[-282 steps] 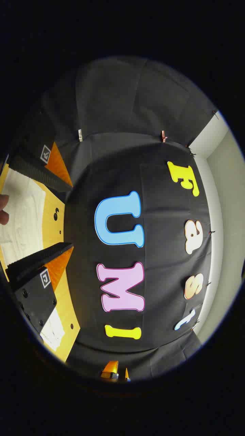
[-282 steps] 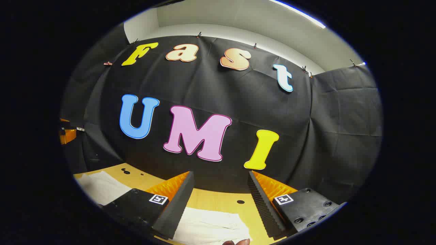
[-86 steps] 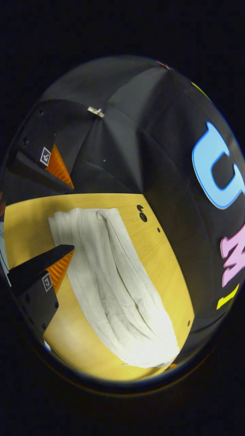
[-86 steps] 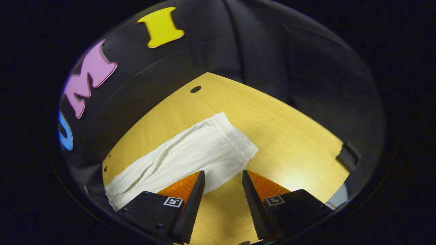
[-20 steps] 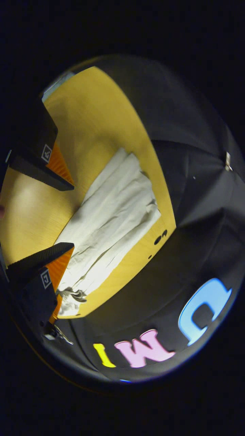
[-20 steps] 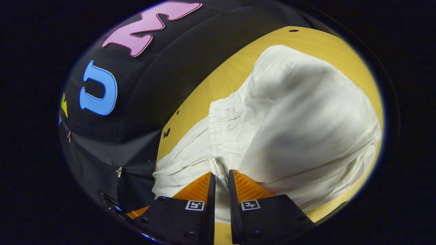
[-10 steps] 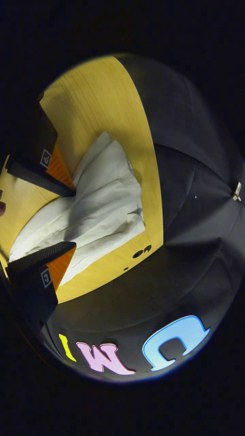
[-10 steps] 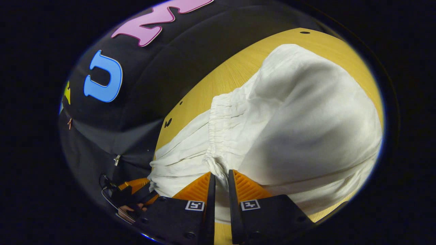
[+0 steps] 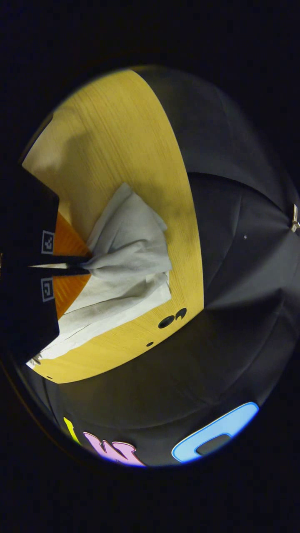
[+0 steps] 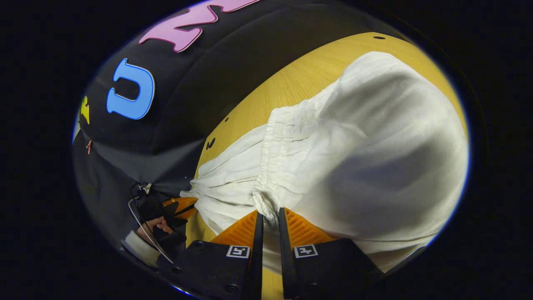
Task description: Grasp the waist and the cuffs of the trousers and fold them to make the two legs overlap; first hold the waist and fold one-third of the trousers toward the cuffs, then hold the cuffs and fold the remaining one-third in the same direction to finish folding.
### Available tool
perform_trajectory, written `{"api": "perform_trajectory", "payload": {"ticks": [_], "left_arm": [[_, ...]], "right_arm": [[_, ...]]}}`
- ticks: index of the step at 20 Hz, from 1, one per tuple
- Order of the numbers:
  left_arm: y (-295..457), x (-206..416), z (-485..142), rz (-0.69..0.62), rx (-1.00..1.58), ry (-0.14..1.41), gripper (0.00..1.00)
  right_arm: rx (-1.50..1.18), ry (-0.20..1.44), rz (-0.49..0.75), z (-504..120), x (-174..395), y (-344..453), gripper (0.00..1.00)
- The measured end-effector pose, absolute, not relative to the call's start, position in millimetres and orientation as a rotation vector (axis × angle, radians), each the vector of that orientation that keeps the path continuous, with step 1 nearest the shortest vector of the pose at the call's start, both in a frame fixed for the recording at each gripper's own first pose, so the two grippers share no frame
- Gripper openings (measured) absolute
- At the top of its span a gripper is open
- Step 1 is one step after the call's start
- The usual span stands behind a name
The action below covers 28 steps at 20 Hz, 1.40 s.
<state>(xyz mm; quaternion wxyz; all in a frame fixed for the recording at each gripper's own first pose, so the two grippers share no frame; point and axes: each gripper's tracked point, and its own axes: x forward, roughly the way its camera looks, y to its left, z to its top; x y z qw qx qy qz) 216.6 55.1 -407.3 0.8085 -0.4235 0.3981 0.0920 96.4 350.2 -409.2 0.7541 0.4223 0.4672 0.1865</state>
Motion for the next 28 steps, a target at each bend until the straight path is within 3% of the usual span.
{"api": "perform_trajectory", "payload": {"ticks": [2, 4, 5, 6, 7, 12, 17, 22, 28], "left_arm": [[58.0, 208.1, -406.6, 0.215, -1.0, 0.835, 0.08], [63.8, 195.7, -406.0, 0.253, -1.074, 0.806, 0.06], [64.0, 187.9, -406.3, 0.262, -1.085, 0.796, 0.06], [65.2, 180.4, -405.4, 0.265, -1.084, 0.788, 0.06], [66.0, 173.5, -399.9, 0.258, -1.084, 0.764, 0.06], [68.9, 169.1, -377.7, 0.245, -1.079, 0.69, 0.06], [53.1, 174.1, -333.4, 0.192, -0.945, 0.582, 0.06], [6.9, 188.4, -269.3, 0.072, -0.739, 0.474, 0.06], [-103.4, 184.1, -201.4, -0.153, -0.483, 0.361, 0.06]], "right_arm": [[0.937, 1.03, 0.408, -403.9, 98.8, 342.9, 0.24], [0.964, 1.043, 0.437, -393.6, 98.5, 337.7, 0.32], [0.972, 1.048, 0.456, -385.4, 93.1, 335.7, 0.65], [0.974, 1.05, 0.467, -380.1, 89.1, 331.7, 0.56], [0.999, 1.025, 0.473, -366.1, 88.1, 319.9, 0.63], [1.017, 0.906, 0.444, -348.6, 92.7, 279.7, 0.63], [1.018, 0.9, 0.392, -356.3, 84.8, 230.3, 0.63], [1.037, 0.863, 0.346, -353.4, 85.2, 186.1, 0.63], [1.054, 0.825, 0.304, -348.5, 86.9, 139.5, 0.63]]}}
